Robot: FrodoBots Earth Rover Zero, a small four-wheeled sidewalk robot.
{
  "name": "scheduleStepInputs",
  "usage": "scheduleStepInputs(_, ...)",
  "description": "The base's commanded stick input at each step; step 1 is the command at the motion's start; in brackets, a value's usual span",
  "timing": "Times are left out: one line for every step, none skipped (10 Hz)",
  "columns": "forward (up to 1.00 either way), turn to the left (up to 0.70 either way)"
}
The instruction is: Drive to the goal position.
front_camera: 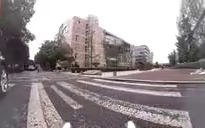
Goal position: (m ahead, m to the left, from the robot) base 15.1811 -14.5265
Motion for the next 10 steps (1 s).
scheduleStepInputs(0.00, -0.45)
scheduleStepInputs(0.00, -0.45)
scheduleStepInputs(0.00, -0.45)
scheduleStepInputs(0.00, -0.45)
scheduleStepInputs(0.00, -0.45)
scheduleStepInputs(0.00, -0.03)
scheduleStepInputs(0.00, 0.00)
scheduleStepInputs(0.00, 0.00)
scheduleStepInputs(0.00, 0.00)
scheduleStepInputs(0.00, 0.00)
